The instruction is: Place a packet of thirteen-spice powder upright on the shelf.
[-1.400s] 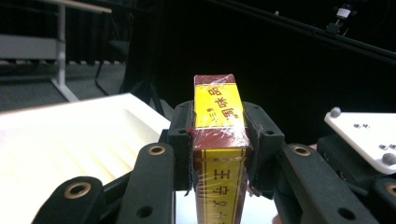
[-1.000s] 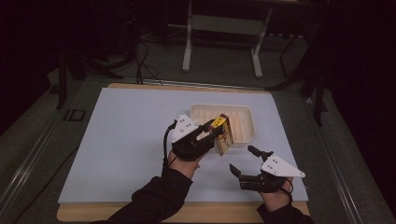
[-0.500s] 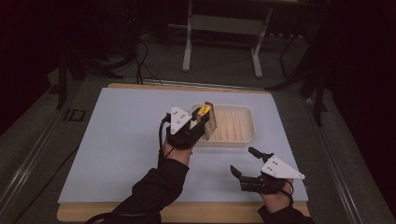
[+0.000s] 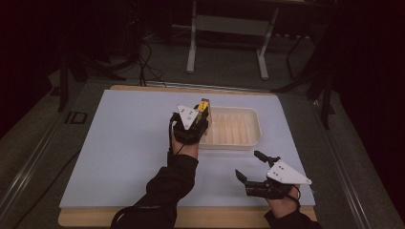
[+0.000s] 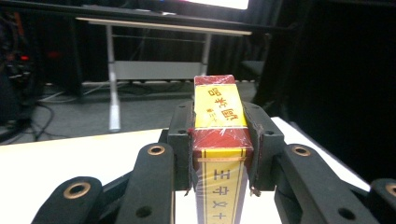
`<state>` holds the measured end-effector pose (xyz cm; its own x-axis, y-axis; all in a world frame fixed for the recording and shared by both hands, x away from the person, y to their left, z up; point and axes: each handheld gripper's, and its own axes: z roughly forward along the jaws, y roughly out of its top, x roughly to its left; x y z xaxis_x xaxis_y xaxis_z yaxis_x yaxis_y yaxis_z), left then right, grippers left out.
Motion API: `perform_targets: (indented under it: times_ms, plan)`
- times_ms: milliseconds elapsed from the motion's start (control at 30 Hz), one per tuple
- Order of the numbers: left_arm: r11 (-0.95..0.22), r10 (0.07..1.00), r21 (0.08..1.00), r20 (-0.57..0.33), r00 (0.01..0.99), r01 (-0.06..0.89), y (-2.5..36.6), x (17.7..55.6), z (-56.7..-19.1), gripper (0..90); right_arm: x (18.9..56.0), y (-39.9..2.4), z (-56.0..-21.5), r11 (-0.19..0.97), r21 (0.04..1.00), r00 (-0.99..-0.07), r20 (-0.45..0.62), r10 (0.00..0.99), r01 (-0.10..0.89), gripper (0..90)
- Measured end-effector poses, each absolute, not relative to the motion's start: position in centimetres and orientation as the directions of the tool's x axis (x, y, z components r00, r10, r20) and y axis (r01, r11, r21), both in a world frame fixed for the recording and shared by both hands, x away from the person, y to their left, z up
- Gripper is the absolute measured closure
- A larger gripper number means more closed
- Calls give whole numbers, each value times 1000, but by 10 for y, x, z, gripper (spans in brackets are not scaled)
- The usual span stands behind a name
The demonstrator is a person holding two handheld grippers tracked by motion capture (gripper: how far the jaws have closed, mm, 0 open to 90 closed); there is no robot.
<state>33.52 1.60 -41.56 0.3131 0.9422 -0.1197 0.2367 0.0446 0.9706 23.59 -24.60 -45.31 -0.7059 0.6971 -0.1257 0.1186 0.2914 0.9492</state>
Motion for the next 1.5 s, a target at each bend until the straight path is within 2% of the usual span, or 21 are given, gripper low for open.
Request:
perform_targets:
  times_ms: [700,1300,1500]
  plan:
    - [108,990,957,-129,60,269,-7,355,-459,688,237,-246,-455,292,948,-719,-116,685,126,132]
    - [55,994,949,-80,69,312,-16,360,-490,685,240,-249,-456,288,947,-721,-100,686,143,134]
    - [13,995,958,-39,88,288,-22,359,-496,681,241,-249,-457,290,946,-721,-98,686,147,135]
